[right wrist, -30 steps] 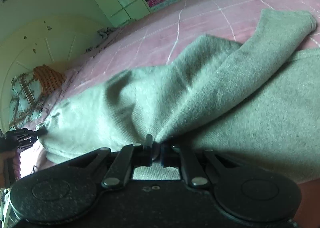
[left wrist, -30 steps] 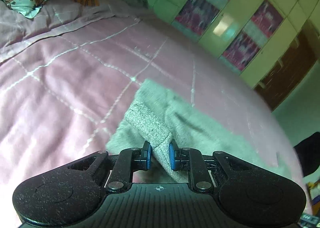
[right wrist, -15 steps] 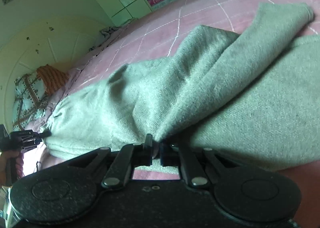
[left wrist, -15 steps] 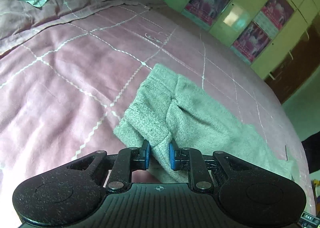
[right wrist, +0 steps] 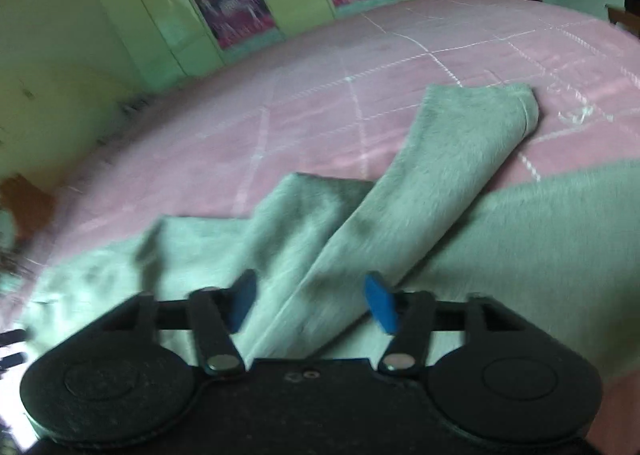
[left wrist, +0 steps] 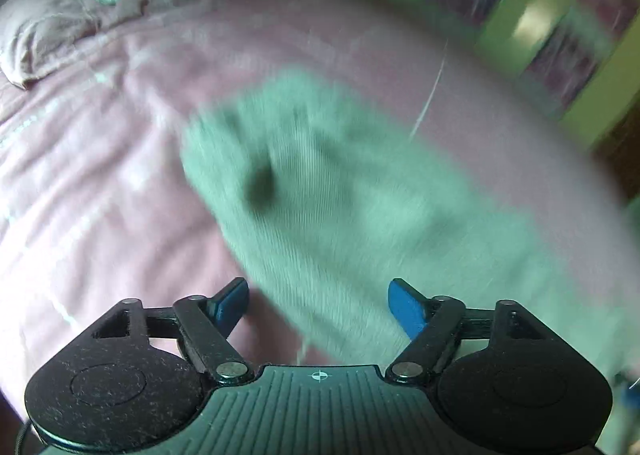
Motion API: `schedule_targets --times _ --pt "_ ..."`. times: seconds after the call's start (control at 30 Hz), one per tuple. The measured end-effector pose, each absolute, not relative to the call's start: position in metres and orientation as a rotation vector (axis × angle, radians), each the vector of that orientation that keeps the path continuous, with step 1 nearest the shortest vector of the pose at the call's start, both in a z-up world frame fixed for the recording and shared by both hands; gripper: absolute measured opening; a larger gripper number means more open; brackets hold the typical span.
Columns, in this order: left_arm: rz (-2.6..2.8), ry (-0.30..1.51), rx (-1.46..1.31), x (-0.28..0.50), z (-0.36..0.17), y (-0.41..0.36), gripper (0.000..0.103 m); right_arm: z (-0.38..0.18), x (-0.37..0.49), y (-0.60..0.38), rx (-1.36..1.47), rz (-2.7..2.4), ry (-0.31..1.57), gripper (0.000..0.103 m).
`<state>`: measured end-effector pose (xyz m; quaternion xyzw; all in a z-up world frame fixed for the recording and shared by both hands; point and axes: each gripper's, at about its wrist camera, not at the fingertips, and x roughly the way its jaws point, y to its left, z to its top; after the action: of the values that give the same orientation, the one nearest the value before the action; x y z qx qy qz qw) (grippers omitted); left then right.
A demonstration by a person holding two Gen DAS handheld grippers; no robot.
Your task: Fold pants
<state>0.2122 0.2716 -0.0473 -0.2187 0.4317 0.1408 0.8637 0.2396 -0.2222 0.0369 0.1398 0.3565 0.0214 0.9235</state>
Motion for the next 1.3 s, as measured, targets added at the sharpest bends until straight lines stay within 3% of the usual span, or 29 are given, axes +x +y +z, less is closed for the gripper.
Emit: schedule_targets --times 0.03,0.13,0.17,0.2,0.23,0.47,0.53,0.6,0.7,0.8,0.83,0.87,0.9,0.93,1.17,1.23,1.3 --pt "0.298 0.898 -0.395 0.215 -0.052 0.261 0.085 0.033 0.250 -0.217 0.232 0.005 0.765 0.068" --pt "0.303 0.885 -0.332 0.217 -0.057 0.250 0.089 0.023 0.267 -0.211 0.124 -0.008 0.824 0.064" --pt "0.300 0.892 -0.337 0.218 -0.055 0.252 0.089 0.022 0.266 -0.212 0.119 0.002 0.827 0.052" --pt "0.293 0.899 -0.339 0.218 -0.054 0.253 0.089 0.022 0.262 -0.217 0.133 0.025 0.826 0.017" --pt "0.285 0.903 -0.341 0.218 -0.053 0.255 0.089 0.023 0.257 -0.223 0.158 0.050 0.827 0.012" --pt "0.244 0.902 -0.341 0.216 -0.055 0.261 0.089 0.014 0.176 -0.250 0.191 0.070 0.781 0.006" --pt "0.243 0.905 -0.334 0.217 -0.054 0.260 0.089 0.003 0.169 -0.260 0.221 0.081 0.773 0.011" --pt "0.242 0.899 -0.333 0.215 -0.055 0.259 0.089 0.020 0.167 -0.267 0.264 0.062 0.710 0.052" --pt "0.237 0.894 -0.338 0.214 -0.056 0.259 0.089 0.050 0.187 -0.263 0.231 0.066 0.625 0.053" --pt "0.235 0.896 -0.337 0.214 -0.055 0.259 0.089 0.046 0.231 -0.256 0.164 0.037 0.711 0.055" --pt "0.232 0.898 -0.336 0.214 -0.055 0.259 0.089 0.042 0.242 -0.253 0.124 0.023 0.741 0.055" --pt "0.228 0.899 -0.338 0.213 -0.055 0.260 0.089 0.038 0.250 -0.253 0.102 0.026 0.759 0.040" --pt "0.224 0.899 -0.339 0.213 -0.055 0.261 0.089 0.037 0.250 -0.255 0.098 0.041 0.762 0.006" --pt "0.219 0.897 -0.338 0.213 -0.055 0.261 0.089 0.037 0.245 -0.259 0.113 0.067 0.770 0.002" --pt "0.205 0.896 -0.331 0.213 -0.056 0.262 0.089 0.016 0.183 -0.298 0.183 0.030 0.836 0.004" --pt "0.202 0.896 -0.332 0.213 -0.057 0.263 0.089 0.026 0.177 -0.297 0.154 0.029 0.796 0.023" --pt "0.205 0.895 -0.327 0.213 -0.057 0.262 0.089 0.044 0.178 -0.289 0.100 0.029 0.697 0.053"
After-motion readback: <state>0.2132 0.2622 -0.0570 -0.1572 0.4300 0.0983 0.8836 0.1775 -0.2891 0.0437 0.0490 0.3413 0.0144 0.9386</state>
